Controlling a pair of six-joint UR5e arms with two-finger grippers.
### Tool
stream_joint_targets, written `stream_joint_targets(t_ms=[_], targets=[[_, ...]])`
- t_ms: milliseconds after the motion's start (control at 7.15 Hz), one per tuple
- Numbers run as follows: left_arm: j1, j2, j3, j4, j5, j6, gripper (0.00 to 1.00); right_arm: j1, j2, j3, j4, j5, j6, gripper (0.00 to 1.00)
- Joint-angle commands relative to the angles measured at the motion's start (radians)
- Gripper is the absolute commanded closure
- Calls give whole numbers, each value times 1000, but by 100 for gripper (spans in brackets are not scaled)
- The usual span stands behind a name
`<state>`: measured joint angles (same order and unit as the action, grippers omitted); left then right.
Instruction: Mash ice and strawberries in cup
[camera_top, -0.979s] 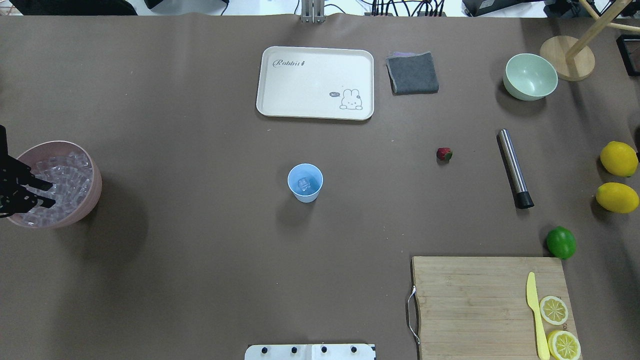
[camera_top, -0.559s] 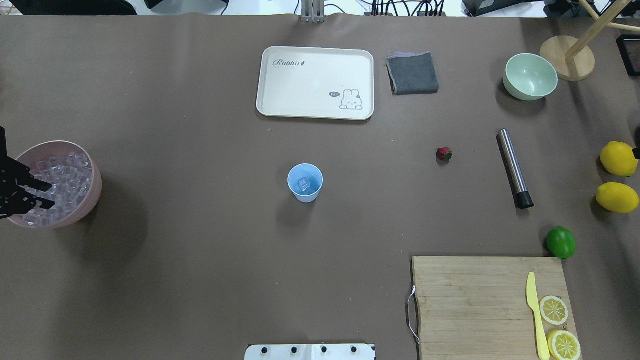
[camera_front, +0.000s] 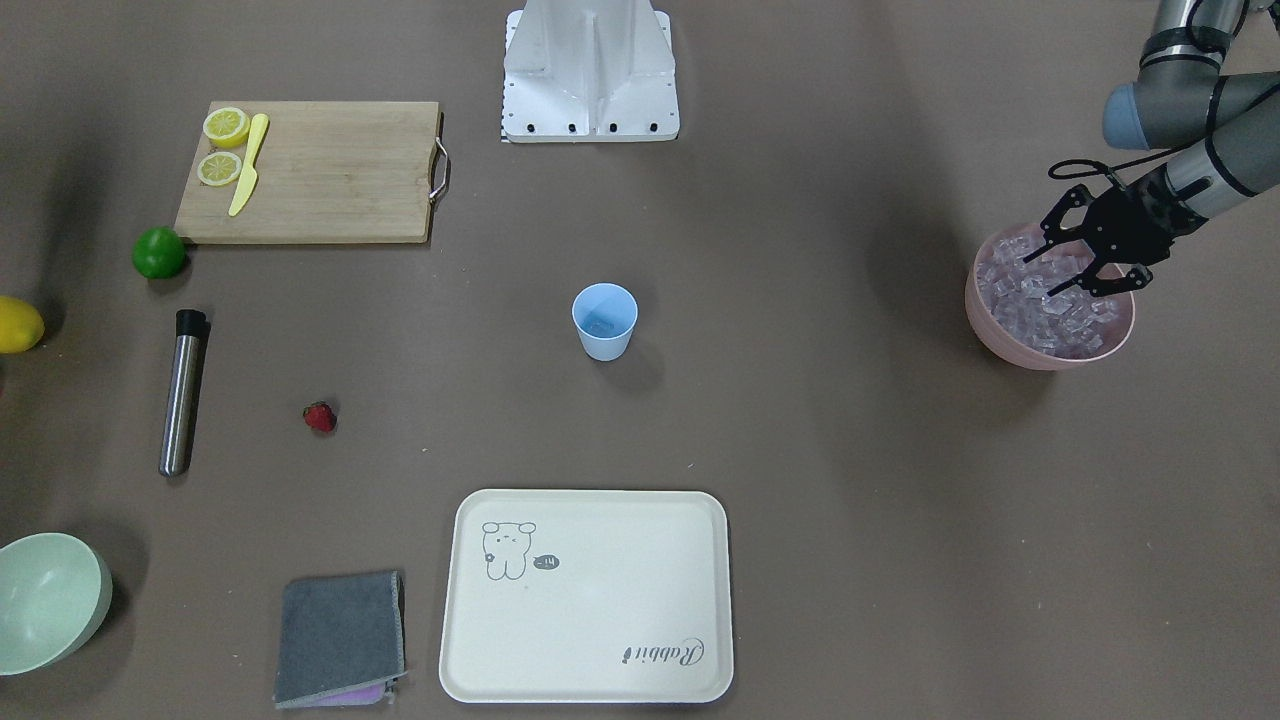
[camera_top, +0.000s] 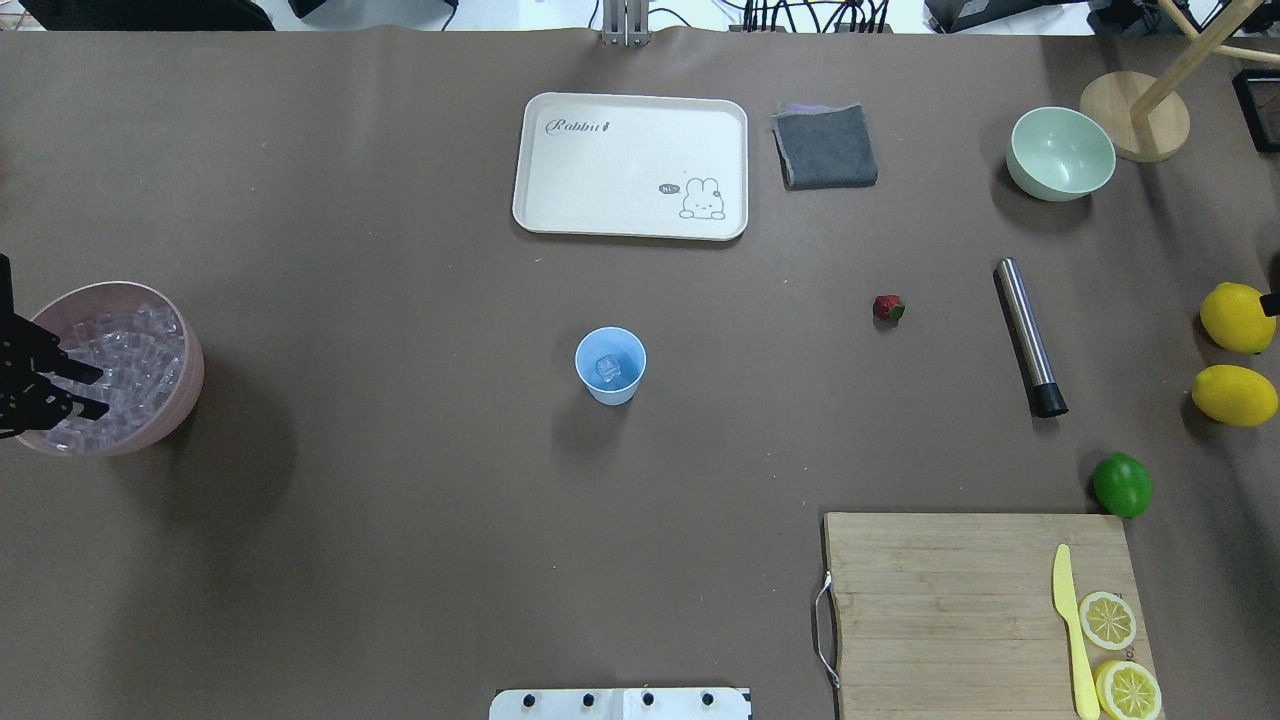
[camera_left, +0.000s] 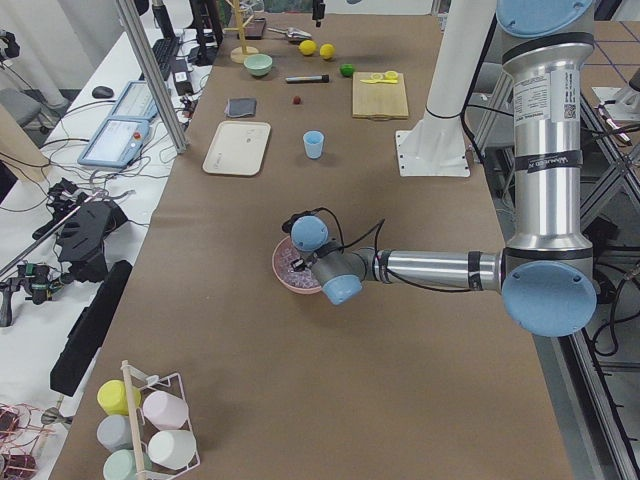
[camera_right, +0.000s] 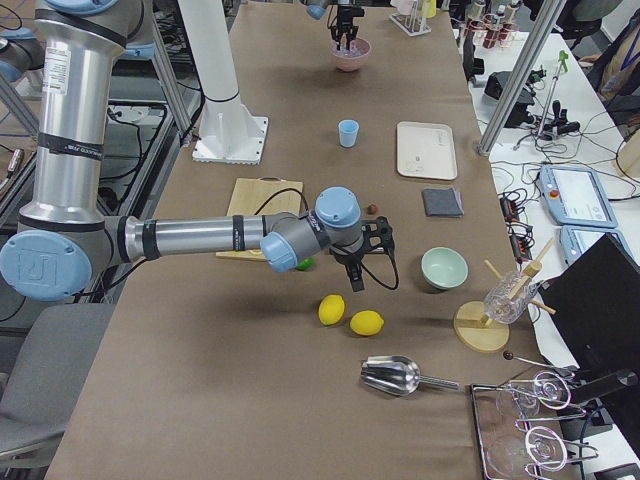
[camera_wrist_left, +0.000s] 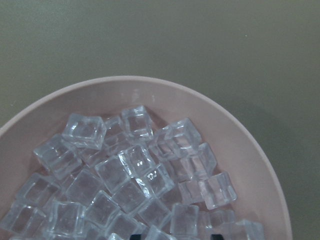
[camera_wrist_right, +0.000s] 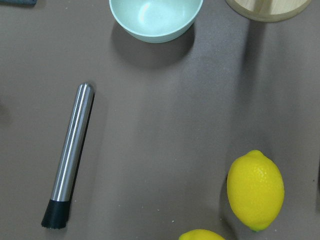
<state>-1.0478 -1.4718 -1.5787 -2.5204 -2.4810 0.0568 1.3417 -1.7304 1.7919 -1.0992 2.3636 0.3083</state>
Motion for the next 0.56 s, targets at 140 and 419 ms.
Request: stream_joint_targets(t_ms=[140, 419], targets=[[2, -2, 0, 0, -7, -2, 44, -3, 12, -9, 1, -1, 0, 0], [2, 1, -1, 0, -12, 0, 44, -3, 12, -9, -1, -1, 2, 0]])
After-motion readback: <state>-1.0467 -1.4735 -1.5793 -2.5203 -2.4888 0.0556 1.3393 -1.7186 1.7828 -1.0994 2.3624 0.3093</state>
